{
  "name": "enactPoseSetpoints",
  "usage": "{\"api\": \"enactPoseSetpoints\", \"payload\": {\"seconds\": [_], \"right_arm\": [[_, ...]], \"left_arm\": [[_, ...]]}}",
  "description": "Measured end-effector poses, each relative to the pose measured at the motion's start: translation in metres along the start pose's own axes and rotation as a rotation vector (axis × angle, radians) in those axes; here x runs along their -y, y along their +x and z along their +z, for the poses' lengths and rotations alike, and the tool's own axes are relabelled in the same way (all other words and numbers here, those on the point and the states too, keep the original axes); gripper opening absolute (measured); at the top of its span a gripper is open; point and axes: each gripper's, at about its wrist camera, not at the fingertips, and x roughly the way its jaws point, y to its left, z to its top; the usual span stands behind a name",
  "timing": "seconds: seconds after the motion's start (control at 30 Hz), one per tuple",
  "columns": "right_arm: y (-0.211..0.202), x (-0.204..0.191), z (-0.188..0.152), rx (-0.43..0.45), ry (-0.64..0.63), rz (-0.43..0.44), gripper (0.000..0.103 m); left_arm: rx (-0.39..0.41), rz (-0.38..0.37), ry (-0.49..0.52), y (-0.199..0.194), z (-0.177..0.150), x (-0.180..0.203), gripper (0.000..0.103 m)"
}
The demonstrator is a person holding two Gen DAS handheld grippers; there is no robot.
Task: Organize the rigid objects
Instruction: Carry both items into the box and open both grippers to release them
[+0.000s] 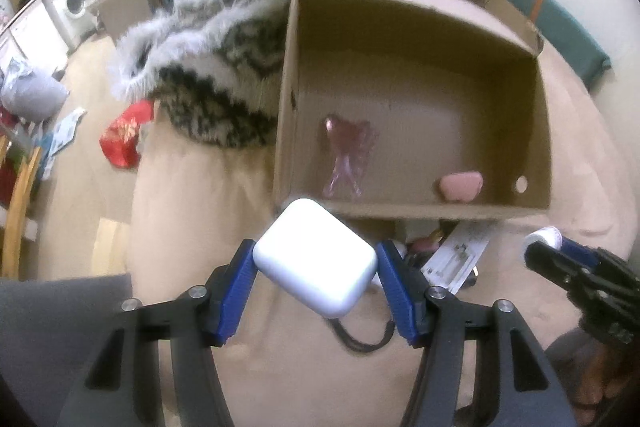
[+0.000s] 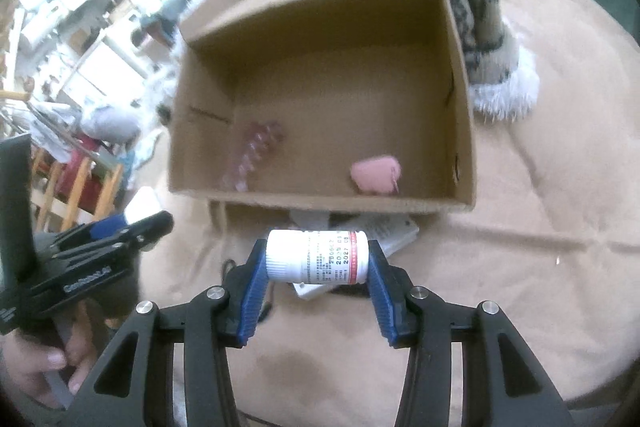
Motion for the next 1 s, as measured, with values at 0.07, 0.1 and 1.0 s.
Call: {"api": "enactPoseSetpoints", "payload": {"seconds": [0.07,0.1,1.0], "right_arm": [[-0.004,-0.002,0.009,0.026,0.001,0.010,0.050],[-0.006,0.000,0.014,0.037,-0.001,0.015,0.050],[0.078,0.025,0.085,-0.008,-0.041,-0.067,0.050]], "left_arm": [[0.015,-0.004,0.011,-0.005,0.009,0.004,0.057],[0.023,-0.007,0.019,-0.007,0.014,0.007,0.057],[-0.003,-0.036,0.113,0.083,0.084,0.051,0.057]]}}
